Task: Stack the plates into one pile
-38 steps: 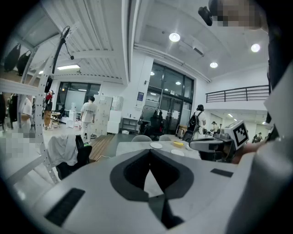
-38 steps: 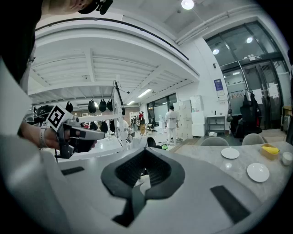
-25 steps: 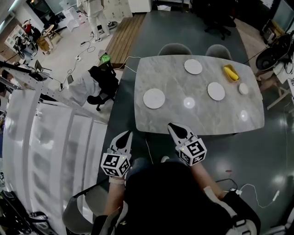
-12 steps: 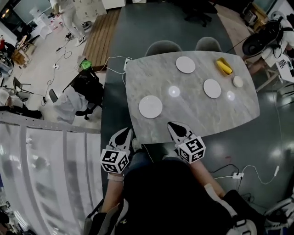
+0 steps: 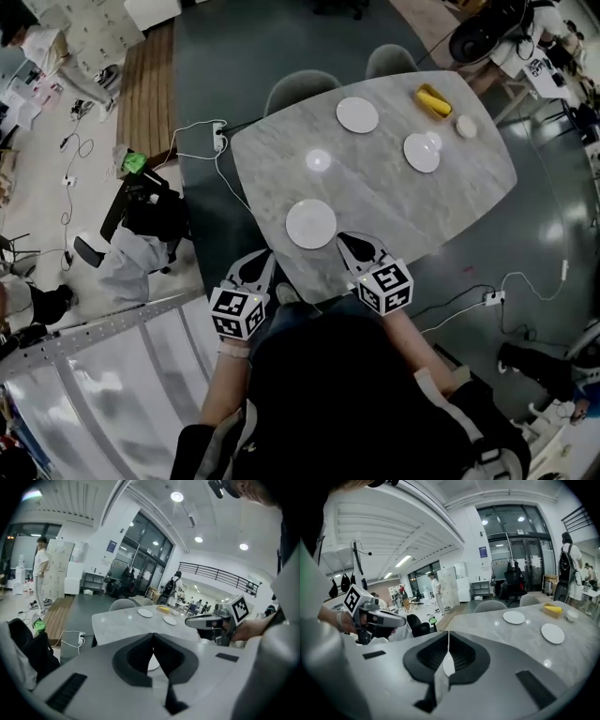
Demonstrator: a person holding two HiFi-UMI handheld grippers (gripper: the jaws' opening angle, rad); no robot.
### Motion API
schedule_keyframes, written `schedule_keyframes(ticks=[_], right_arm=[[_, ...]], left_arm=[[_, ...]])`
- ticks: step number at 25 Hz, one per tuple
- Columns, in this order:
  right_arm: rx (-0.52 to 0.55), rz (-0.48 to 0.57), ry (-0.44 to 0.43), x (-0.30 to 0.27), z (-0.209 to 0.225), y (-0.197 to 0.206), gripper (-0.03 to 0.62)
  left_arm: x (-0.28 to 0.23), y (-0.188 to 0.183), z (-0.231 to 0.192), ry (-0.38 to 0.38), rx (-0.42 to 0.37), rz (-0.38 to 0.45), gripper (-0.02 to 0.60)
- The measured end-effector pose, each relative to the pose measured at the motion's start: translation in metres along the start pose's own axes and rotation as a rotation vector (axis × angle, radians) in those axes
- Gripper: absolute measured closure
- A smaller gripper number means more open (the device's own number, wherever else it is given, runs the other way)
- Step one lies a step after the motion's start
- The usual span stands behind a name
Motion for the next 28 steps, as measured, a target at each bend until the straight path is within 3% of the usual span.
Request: schedule_keyframes(ticks=[4, 11, 28], right_arm=[[-0.049, -0.018, 0.062, -0.015, 0.001, 0.006, 0.576], [-0.117, -0.057, 0.145, -0.026, 0.016, 0.032, 0.576], [-0.185, -0.188, 0.150, -0.072, 0.058, 0.096, 0.574]], left_arm=[[-0.020, 0.010, -0.021, 0.061, -0.027, -0.076, 0.574], [-0.053, 0.030, -0.036, 0.093, -0.054, -0.190, 0.574], [-0.119, 0.096, -0.039, 0.126, -0.108, -0.410, 0.574]])
Point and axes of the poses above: the fingertips, and each gripper's own axes: x backward along the fingers, z to its right, y out of its underside, the point moved 4 cm from there along x, backward along the fingers, and after that the axes turned 2 degrees about z, right-handed, at the moved point
